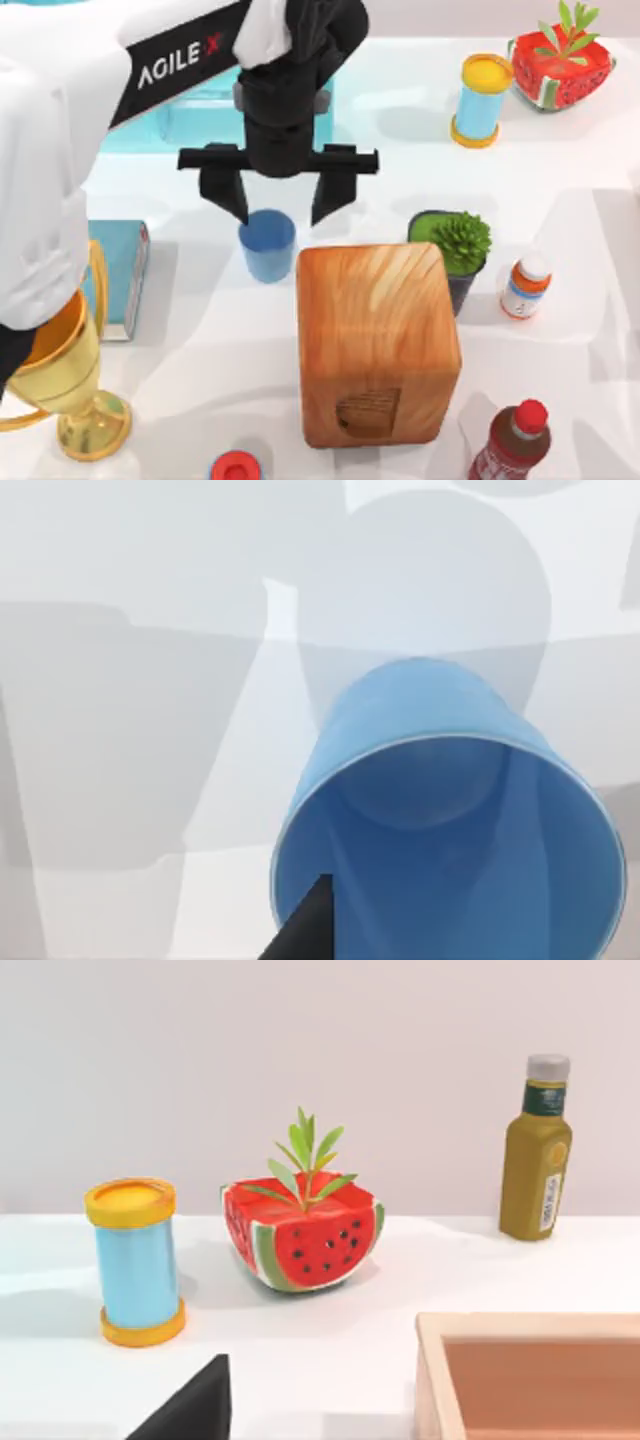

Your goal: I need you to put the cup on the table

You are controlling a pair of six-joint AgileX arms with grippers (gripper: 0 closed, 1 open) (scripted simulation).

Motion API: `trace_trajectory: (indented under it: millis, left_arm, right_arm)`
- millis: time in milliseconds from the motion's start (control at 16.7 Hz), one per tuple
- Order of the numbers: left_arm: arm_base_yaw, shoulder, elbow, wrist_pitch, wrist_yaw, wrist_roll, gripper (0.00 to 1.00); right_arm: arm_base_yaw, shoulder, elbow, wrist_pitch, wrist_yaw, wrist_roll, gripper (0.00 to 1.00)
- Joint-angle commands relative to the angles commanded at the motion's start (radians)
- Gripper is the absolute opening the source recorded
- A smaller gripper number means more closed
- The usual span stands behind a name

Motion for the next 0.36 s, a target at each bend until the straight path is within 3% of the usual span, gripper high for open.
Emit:
trace_trajectory:
  millis: [360]
  left_arm:
    - [0.0,0.0,0.0,0.0,0.0,0.0,1.0]
  right_arm:
    - [0.0,0.0,0.0,0.0,0.0,0.0,1.0]
